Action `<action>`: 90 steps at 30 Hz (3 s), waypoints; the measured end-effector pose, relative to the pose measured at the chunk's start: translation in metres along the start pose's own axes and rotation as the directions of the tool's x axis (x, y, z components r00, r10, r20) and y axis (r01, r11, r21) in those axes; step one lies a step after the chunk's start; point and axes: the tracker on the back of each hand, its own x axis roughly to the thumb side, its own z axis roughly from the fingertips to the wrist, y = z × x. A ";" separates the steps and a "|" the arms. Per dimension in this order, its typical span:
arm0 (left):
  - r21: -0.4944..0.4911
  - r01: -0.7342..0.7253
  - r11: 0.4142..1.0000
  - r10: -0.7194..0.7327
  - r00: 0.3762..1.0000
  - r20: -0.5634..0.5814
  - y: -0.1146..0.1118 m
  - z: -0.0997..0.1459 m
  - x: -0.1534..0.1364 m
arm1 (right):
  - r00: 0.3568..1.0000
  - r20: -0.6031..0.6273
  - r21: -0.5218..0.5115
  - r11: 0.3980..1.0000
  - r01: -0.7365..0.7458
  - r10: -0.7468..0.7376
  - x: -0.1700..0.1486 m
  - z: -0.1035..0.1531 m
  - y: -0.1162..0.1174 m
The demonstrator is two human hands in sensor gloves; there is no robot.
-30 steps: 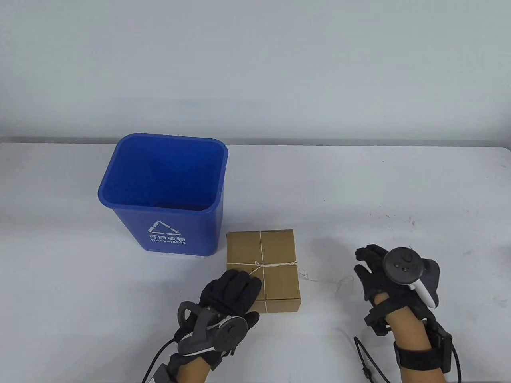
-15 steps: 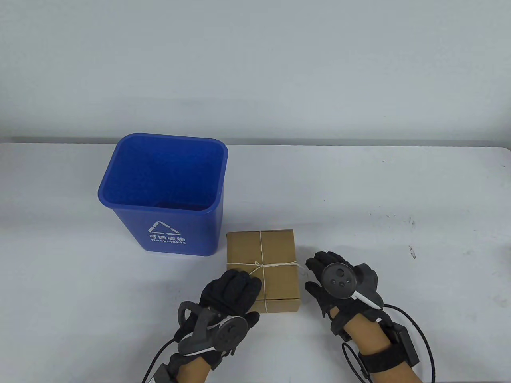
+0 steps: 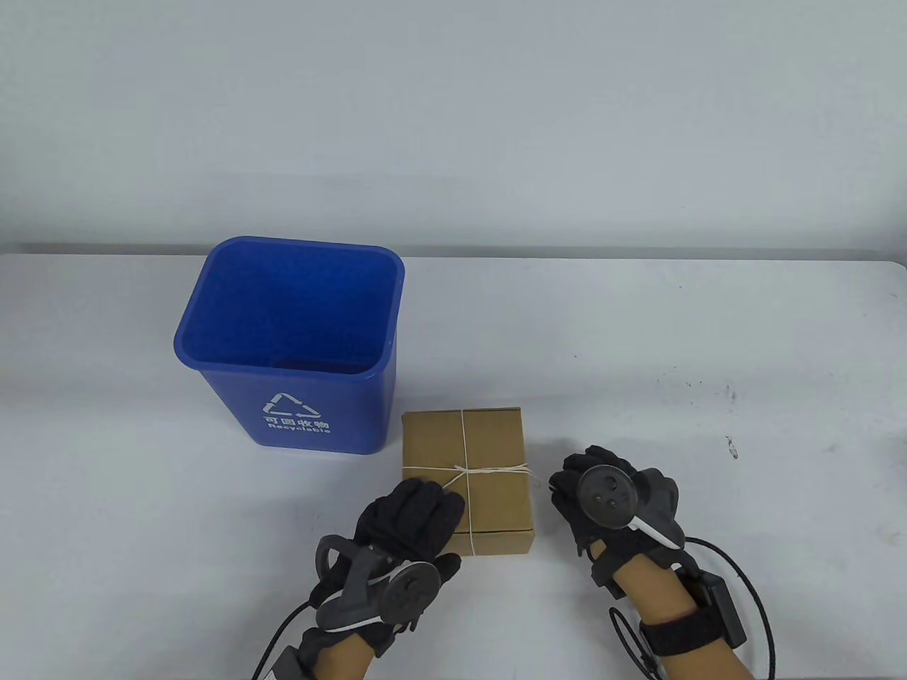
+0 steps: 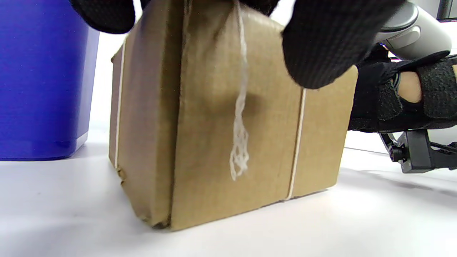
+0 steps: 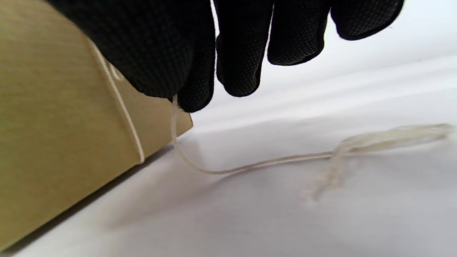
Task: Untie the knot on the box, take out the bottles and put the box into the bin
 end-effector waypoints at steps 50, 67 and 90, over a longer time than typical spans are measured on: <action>-0.006 -0.007 1.000 0.007 1.000 0.000 0.000 0.000 -0.001 | 0.954 0.167 -0.119 0.955 0.271 -0.250 0.022 0.016 -0.036; -0.007 -0.039 0.999 0.039 0.999 0.003 0.000 -0.001 -0.004 | 0.934 0.263 0.100 0.970 0.222 -0.241 0.069 -0.020 -0.009; 0.187 -0.393 0.900 0.433 0.846 -0.310 0.008 0.018 -0.058 | 0.923 0.225 0.110 0.949 0.296 -0.314 0.060 -0.014 0.001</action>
